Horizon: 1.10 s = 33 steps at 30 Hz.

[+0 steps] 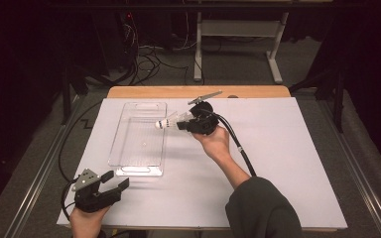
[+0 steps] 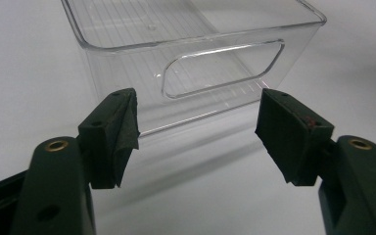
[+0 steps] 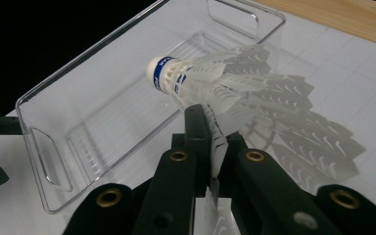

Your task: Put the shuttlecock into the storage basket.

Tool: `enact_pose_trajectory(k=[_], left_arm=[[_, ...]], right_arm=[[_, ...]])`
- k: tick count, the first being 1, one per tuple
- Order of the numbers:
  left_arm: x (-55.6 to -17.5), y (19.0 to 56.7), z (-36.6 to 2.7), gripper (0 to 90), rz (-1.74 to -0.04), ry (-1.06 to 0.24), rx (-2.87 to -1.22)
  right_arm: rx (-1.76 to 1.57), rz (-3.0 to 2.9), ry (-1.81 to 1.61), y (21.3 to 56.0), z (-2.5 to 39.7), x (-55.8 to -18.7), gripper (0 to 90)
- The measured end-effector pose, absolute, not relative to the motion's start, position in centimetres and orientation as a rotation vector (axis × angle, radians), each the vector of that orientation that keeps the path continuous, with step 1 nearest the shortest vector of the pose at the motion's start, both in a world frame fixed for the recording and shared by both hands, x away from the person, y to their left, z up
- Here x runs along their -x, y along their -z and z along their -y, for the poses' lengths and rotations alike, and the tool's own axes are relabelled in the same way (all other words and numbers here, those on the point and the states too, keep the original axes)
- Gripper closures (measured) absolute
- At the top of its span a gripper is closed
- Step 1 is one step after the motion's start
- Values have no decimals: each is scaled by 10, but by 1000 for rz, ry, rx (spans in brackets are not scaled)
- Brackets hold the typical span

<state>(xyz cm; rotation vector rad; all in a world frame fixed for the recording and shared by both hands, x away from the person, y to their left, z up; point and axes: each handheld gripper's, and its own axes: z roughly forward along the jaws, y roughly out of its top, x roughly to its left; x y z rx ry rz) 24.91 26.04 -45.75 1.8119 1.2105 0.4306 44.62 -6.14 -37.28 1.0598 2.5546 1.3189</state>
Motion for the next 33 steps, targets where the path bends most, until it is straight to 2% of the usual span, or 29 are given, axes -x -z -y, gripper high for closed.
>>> enact_pose_trajectory(k=[33], left_arm=[[-250, 457, -261, 329, -1209, -434, -1815]], right_arm=[[-964, -2637, -1297, 374, 7, -437, 895]])
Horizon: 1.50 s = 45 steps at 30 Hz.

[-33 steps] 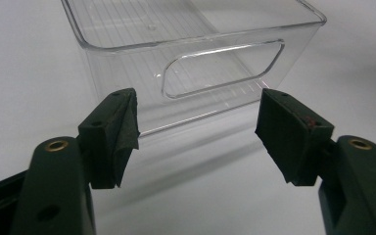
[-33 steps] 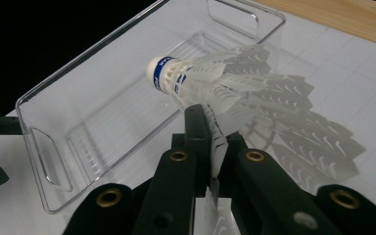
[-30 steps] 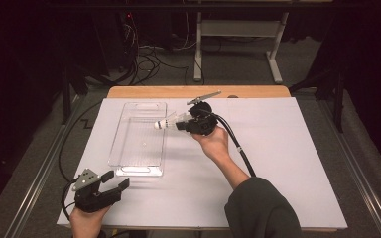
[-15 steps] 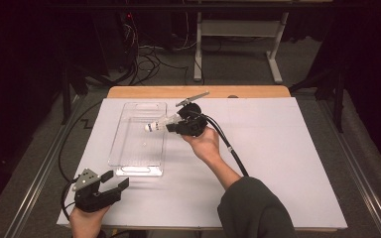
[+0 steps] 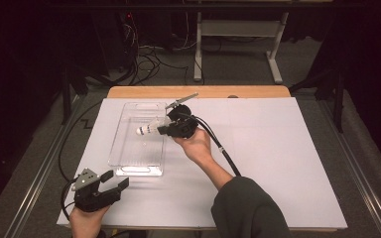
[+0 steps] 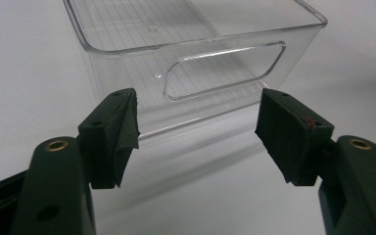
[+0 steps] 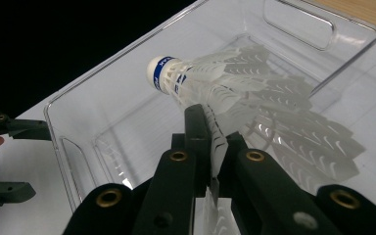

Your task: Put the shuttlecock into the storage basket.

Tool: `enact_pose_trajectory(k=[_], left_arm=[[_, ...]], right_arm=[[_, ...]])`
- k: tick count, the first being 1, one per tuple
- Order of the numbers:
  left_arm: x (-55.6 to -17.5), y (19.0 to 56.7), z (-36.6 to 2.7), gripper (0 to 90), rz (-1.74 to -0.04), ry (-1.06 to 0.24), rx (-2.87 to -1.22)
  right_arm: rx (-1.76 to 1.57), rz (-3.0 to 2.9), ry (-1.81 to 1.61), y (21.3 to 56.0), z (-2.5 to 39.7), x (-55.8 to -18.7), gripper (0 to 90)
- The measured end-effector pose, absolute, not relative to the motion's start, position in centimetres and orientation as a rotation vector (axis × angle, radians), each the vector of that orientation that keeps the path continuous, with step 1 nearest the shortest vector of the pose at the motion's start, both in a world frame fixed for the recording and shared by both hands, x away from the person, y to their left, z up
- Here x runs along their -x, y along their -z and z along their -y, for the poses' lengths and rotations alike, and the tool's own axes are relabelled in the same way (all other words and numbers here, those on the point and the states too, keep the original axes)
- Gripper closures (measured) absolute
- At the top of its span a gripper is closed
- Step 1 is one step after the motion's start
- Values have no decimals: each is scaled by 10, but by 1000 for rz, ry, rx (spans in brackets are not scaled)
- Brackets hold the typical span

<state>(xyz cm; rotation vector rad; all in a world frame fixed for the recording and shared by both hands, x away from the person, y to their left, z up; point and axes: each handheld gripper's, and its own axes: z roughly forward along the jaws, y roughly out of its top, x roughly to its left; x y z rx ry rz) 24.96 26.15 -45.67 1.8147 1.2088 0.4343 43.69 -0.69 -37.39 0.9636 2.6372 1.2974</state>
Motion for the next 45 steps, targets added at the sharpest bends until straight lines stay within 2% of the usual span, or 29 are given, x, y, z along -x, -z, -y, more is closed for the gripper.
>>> enact_pose_trajectory(k=[45], left_arm=[[-249, 457, -262, 330, -1206, -426, -1800]], right_arm=[[-893, -2740, -1185, 394, -54, -433, 892]])
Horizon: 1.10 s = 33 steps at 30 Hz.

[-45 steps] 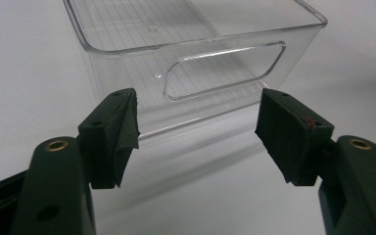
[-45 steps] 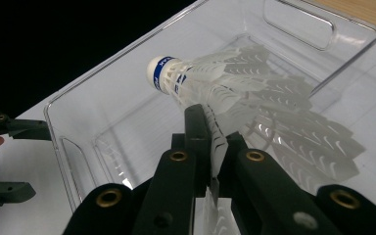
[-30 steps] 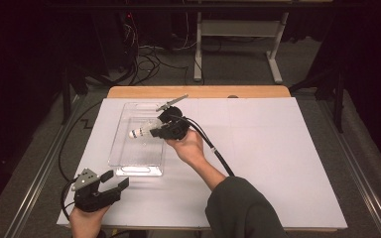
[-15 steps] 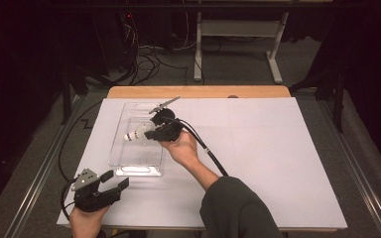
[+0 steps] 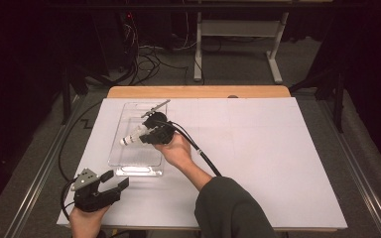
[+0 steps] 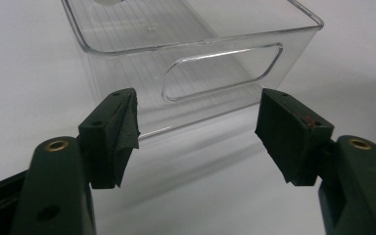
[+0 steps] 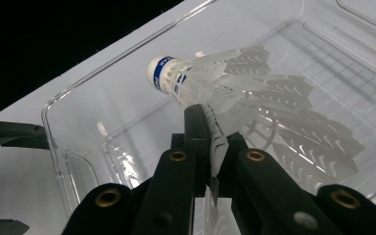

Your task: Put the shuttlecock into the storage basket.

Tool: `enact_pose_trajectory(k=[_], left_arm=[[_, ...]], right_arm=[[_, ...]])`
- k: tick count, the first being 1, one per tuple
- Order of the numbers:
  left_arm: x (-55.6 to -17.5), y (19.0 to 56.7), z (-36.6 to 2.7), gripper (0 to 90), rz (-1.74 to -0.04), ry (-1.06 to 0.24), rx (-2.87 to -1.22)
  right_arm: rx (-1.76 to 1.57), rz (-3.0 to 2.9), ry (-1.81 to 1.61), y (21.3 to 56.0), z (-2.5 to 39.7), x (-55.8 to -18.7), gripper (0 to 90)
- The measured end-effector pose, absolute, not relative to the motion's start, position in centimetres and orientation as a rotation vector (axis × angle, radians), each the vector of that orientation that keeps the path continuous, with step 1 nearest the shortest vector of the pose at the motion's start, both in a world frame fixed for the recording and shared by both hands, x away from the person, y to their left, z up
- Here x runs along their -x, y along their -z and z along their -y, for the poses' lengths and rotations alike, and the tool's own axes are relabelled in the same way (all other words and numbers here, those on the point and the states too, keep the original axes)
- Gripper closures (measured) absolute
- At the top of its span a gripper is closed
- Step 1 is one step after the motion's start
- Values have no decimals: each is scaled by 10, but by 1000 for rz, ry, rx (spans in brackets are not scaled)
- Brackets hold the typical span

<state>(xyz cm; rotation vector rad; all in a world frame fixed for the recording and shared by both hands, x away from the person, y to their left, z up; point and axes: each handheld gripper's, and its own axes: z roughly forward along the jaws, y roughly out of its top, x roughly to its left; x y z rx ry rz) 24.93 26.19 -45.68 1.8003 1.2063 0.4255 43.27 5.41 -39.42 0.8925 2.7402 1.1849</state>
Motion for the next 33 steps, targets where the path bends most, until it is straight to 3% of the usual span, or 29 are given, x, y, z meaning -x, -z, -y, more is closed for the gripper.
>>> enact_pose_trajectory(k=[33], left_arm=[[-249, 456, -261, 330, -1202, -425, -1801]], right_arm=[[-853, -2822, -1013, 414, -77, -430, 864]])
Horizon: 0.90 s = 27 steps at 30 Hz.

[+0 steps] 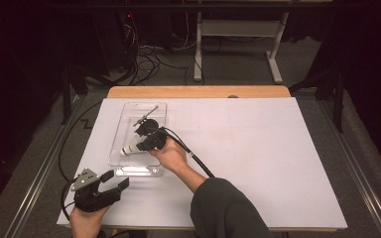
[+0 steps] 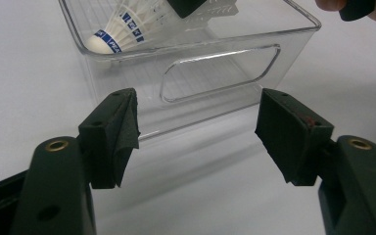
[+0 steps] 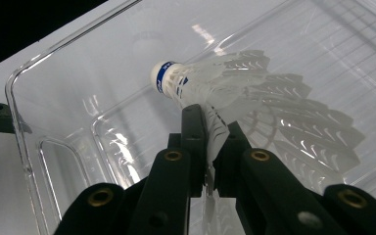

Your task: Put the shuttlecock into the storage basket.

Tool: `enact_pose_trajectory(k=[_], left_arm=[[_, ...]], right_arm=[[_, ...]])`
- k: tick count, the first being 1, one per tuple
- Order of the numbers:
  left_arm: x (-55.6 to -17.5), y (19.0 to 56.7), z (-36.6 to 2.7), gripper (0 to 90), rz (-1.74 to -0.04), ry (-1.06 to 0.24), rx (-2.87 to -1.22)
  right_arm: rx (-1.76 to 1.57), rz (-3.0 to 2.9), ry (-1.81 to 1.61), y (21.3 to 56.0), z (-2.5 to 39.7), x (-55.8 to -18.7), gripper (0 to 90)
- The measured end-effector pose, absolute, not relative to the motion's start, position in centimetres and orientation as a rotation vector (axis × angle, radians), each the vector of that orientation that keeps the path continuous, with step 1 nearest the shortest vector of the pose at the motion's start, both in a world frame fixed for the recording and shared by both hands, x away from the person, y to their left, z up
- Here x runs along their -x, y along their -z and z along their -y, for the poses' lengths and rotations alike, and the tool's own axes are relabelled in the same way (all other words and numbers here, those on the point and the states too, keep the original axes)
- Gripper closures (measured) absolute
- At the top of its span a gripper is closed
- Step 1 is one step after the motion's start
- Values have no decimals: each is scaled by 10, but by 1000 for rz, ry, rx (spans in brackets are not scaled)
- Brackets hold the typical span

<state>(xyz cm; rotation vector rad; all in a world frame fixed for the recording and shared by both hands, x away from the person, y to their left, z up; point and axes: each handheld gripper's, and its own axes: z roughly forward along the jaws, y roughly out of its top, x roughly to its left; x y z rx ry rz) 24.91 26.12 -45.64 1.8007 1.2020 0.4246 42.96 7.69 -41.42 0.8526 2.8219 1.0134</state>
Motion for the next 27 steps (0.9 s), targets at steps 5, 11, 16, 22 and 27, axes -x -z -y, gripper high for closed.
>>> enact_pose_trajectory(k=[5, 11, 16, 22, 27], left_arm=[[-249, 456, -261, 330, -1200, -425, -1800], [-249, 456, -261, 330, -1199, -426, -1800], [-249, 456, -261, 330, -1200, -426, -1800], [-249, 456, -261, 330, -1199, -426, -1801], [-249, 456, -261, 330, -1200, -428, -1801]], right_arm=[[-841, -2841, -998, 415, -80, -429, 849], [-839, -2877, -999, 416, -81, -429, 791], [-823, -2894, -991, 415, -82, -428, 723], [-816, -2911, -965, 413, -81, -428, 653], [-816, -2924, -947, 412, -80, -427, 625]])
